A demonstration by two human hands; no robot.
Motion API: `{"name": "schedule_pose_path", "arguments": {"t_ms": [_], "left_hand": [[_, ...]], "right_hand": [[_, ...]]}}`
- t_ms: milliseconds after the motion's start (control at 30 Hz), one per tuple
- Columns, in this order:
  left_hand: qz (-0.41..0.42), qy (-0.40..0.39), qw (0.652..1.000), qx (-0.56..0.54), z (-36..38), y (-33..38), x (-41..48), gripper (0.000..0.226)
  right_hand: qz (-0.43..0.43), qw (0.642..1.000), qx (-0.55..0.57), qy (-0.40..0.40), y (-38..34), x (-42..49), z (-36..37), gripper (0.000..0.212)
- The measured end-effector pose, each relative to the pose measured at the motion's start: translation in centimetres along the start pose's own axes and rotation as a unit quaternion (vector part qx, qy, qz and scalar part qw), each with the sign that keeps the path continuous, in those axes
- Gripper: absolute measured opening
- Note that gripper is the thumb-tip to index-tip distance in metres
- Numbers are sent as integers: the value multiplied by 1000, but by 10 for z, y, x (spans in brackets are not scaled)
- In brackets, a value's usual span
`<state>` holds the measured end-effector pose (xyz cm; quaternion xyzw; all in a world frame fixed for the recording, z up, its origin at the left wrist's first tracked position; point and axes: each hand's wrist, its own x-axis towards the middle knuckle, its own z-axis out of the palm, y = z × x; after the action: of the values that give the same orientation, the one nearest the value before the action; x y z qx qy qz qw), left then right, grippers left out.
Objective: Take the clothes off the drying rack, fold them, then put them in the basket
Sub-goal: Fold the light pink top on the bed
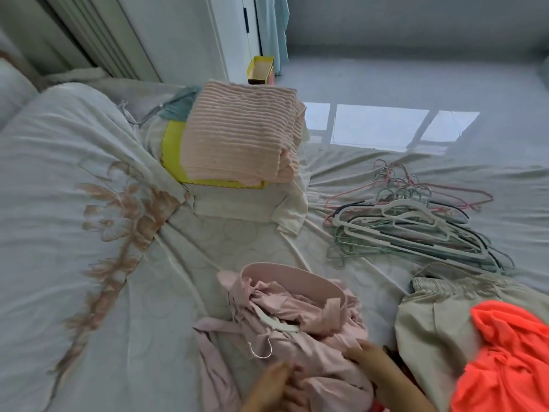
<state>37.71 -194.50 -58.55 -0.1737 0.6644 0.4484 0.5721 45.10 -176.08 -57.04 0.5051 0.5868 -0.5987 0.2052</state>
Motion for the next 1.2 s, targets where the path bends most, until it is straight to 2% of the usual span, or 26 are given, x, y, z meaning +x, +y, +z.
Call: {"name": "schedule_pose_path", "arguments": {"t_ms": [33,100,133,167,200,267,300,367,433,467,533,600,633,733,800,833,900,967,1033,1067,1133,1200], "left_hand": [[28,76,997,-1,-6,3,-1,26],[106,251,958,94,-25,8,7,16],[136,317,928,142,-32,7,14,23],[151,327,919,158,-33,9,17,32],[160,293,930,154,-31,12,21,32],[143,192,964,113,-16,20,22,12],[135,159,973,96,-7,27,19,12],[159,152,973,72,9,41,13,22],[204,175,961,61,26,61,-3,28],[229,179,955,54,34,73,-12,31],[259,167,951,33,50,98,-37,35],[281,155,947,26,66,119,-67,39],[296,153,942,31,72,128,-83,41],[335,125,933,30,90,147,-139,44],[357,85,930,20,99,158,-179,45],[371,68,926,16,102,162,-197,45],[402,43,915,-1,103,171,-227,43],[442,19,896,-39,97,179,-248,38],[488,39,870,-64,81,182,-257,27],[506,95,856,-44,70,180,-256,21],[516,217,826,62,48,170,-246,18],[498,227,813,198,36,161,-237,31]], "right_hand": [[-20,1000,-15,-19,8,-2,-9,17],[-39,997,-57,-46,16,-5,-21,14],[-41,996,-58,-50,20,-7,-27,11],[-50,995,-58,-57,29,-4,-32,10],[-50,995,-57,-65,36,-3,-35,11],[-60,995,-50,-57,47,-4,-40,16],[-64,996,-51,-48,55,-1,-44,21],[-74,993,-75,-51,63,-3,-53,30],[-93,983,-145,-58,68,-3,-60,24],[-114,974,-189,-50,67,-7,-63,16],[-214,939,-267,34,60,-15,-70,38],[-338,901,-245,115,40,-28,-74,43],[-388,883,-231,132,23,-40,-76,49],[-473,829,-278,108,-27,-80,-68,59],[-472,826,-305,41,-59,-114,-59,67],[-471,820,-325,20,-73,-126,-54,62],[-482,808,-337,32,-97,-147,-50,42],[-484,811,-325,41,-118,-168,-54,30],[-474,819,-321,39,-135,-184,-65,26],[-469,825,-312,39,-142,-194,-71,24],[-466,838,-281,35,-154,-212,-85,20],[-461,847,-263,29,-162,-230,-96,23]]}}
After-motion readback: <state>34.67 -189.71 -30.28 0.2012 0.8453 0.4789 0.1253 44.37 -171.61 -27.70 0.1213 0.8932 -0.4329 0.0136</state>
